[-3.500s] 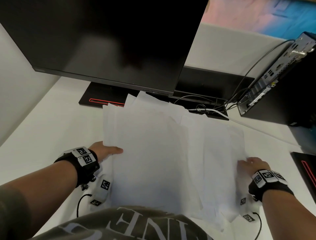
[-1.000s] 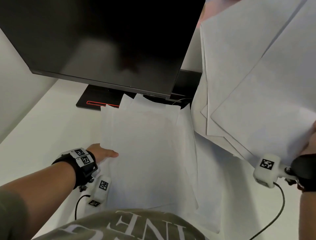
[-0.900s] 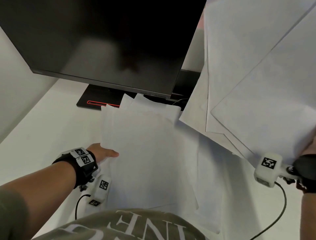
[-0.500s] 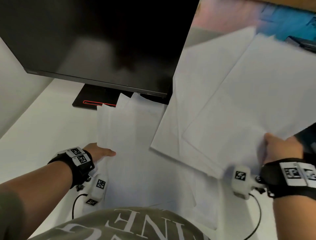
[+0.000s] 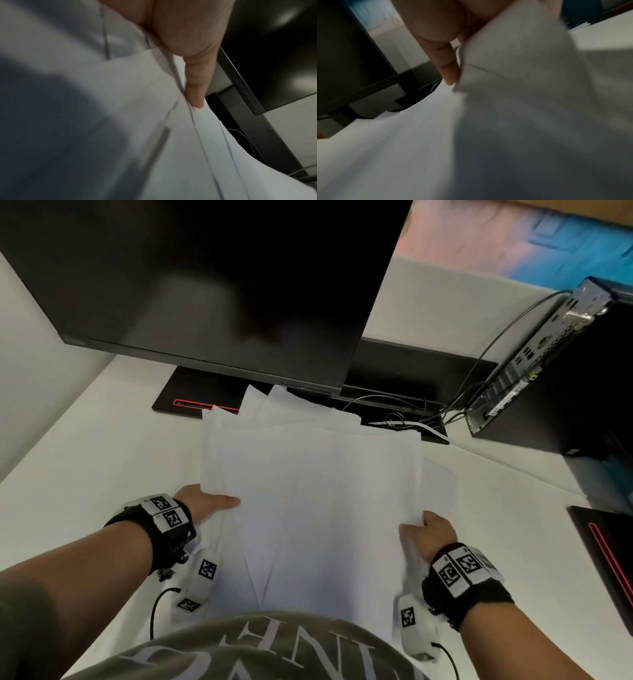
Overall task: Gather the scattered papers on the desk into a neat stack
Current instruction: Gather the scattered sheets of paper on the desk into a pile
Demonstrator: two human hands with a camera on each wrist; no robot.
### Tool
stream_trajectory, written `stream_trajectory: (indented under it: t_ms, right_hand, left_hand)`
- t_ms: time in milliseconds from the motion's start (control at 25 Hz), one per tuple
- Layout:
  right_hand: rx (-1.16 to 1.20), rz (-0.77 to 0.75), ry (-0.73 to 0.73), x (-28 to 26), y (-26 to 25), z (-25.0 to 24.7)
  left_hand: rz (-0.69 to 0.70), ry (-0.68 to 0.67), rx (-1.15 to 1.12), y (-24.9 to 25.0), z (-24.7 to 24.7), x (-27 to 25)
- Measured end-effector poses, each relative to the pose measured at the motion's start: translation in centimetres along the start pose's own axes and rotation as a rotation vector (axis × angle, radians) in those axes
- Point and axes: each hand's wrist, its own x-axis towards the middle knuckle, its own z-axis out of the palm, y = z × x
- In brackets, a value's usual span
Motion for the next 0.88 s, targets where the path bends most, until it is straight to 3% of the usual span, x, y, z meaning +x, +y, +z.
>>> stream_trajectory:
  t_ms: [200,320,400,560,640,760,800,880]
  right_hand:
    - [-0.133,-0.073,-0.183,-0.2,-0.8,3.2]
    - [-0.152,-0.120,-0.222,-0.5,-1.5,5.0]
    - [-0.082,-0.129,-0.188,-0.7,-2.0,5.6]
    - [0.042,-0.085,0.077,-0.6,-2.7,4.9]
    - [0.017,-0.066,0.047,-0.6,-2.8,4.9]
    - [-0.063,-0.080,-0.182,-0.8,-2.6,5.3]
    - [-0.062,-0.087,-0.179,-0.8,-2.5,5.0]
    - [-0.044,-0.078,-0.031,-0.2,-2.4,3.5]
  left_hand:
    - [0.035,0.046,0.025,0.1,-0.1,-0.2]
    - [0.057,0.057,0.002,0.1,0.0,-0.3]
    - [0.038,0.023,-0.048,0.2,-0.1,-0.4]
    - [0.013,-0.039,-0.156,0.3,0.1,-0.8]
    - [0.016,-0.043,-0.142,0.4,0.0,-0.9]
    - [0.053,-0.043,-0.029,0.4,-0.2,-0.8]
    - [0.059,-0.041,-0.012,0.3,-0.2,-0.7]
    - [0.071,-0.038,0.014,0.3,-0.2,-0.7]
